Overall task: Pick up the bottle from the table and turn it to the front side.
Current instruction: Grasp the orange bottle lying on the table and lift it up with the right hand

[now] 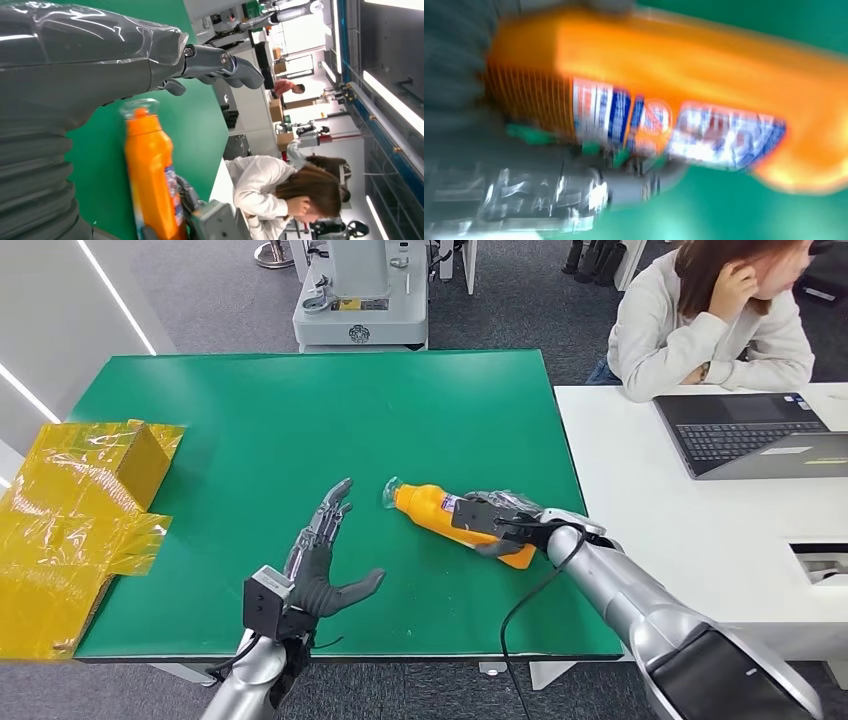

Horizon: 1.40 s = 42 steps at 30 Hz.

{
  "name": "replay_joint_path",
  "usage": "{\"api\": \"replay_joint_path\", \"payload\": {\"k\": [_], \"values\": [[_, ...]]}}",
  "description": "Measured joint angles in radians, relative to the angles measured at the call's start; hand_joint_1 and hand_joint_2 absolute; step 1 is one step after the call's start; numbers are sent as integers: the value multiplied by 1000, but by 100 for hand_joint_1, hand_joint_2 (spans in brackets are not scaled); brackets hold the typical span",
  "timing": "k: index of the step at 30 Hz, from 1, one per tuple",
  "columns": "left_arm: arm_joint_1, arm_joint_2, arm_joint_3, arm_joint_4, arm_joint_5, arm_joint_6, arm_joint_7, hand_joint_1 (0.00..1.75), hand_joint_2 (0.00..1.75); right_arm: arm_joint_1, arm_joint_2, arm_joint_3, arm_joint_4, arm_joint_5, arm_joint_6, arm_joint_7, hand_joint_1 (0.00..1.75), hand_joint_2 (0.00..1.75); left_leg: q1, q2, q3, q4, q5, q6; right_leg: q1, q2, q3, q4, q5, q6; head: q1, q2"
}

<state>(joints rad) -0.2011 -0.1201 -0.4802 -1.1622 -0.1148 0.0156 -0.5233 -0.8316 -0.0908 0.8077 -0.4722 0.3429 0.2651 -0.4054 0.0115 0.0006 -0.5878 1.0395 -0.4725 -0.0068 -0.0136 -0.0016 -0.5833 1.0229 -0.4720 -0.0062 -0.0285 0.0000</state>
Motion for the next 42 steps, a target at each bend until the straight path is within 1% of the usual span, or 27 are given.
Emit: {"api": "replay_joint_path", "payload": {"k": [3,6,8,16,19,22,25,27,31,36,42], "values": [[12,2,15,-3,0,10,-9,0,175,65,-19,-46,-64,-83,-57,-62,175,175,0,0,0,0,0,0,0,0,0,0,0,0,0,0],[23,4,32,-14,-3,21,-17,0,175,165,-35,-119,-170,-166,-92,-110,175,175,0,0,0,0,-1,1,0,0,0,0,0,0,0,0],[27,6,45,-19,-6,26,-19,0,175,236,-39,-171,-250,-193,-109,-124,175,175,0,0,0,-1,-1,1,0,0,0,0,-1,0,0,0],[33,11,97,-8,-26,55,-15,0,175,541,-40,-374,-597,-198,-195,-132,175,175,0,-2,-3,-2,-1,0,0,-3,-2,0,-1,1,0,0],[30,10,116,4,-15,36,-12,0,175,616,-40,-443,-696,-189,-222,-141,175,175,0,-2,-4,-1,-1,0,0,-3,-3,0,-1,1,0,0],[11,9,136,22,11,-15,-4,0,175,666,-39,-490,-774,-153,-254,-155,175,175,0,-2,-4,-1,-1,0,0,-2,-3,0,-1,1,0,0],[-30,8,146,44,24,-66,2,0,175,683,-32,-503,-821,-108,-282,-170,175,175,0,-2,-4,-1,-1,1,0,-2,-3,0,-1,0,0,0],[-72,4,147,64,37,-111,11,0,175,679,-21,-503,-843,-81,-293,-183,175,175,0,-2,-4,-1,0,1,0,-2,-3,0,-1,0,0,0],[-183,-12,147,119,84,-214,44,0,175,630,14,-485,-859,-62,-286,-189,175,175,0,-2,-4,-1,1,-1,0,-2,-4,1,0,-1,0,0],[-308,-30,143,209,129,-275,80,0,175,537,60,-417,-851,-52,-230,-171,175,175,0,-1,-4,-1,2,-1,0,-1,-4,1,1,-1,0,0],[-391,-44,140,322,219,-360,108,0,175,454,108,-318,-808,-11,-229,-144,175,175,0,-1,-4,-1,2,-1,0,-1,-5,1,1,-1,0,0]]}}
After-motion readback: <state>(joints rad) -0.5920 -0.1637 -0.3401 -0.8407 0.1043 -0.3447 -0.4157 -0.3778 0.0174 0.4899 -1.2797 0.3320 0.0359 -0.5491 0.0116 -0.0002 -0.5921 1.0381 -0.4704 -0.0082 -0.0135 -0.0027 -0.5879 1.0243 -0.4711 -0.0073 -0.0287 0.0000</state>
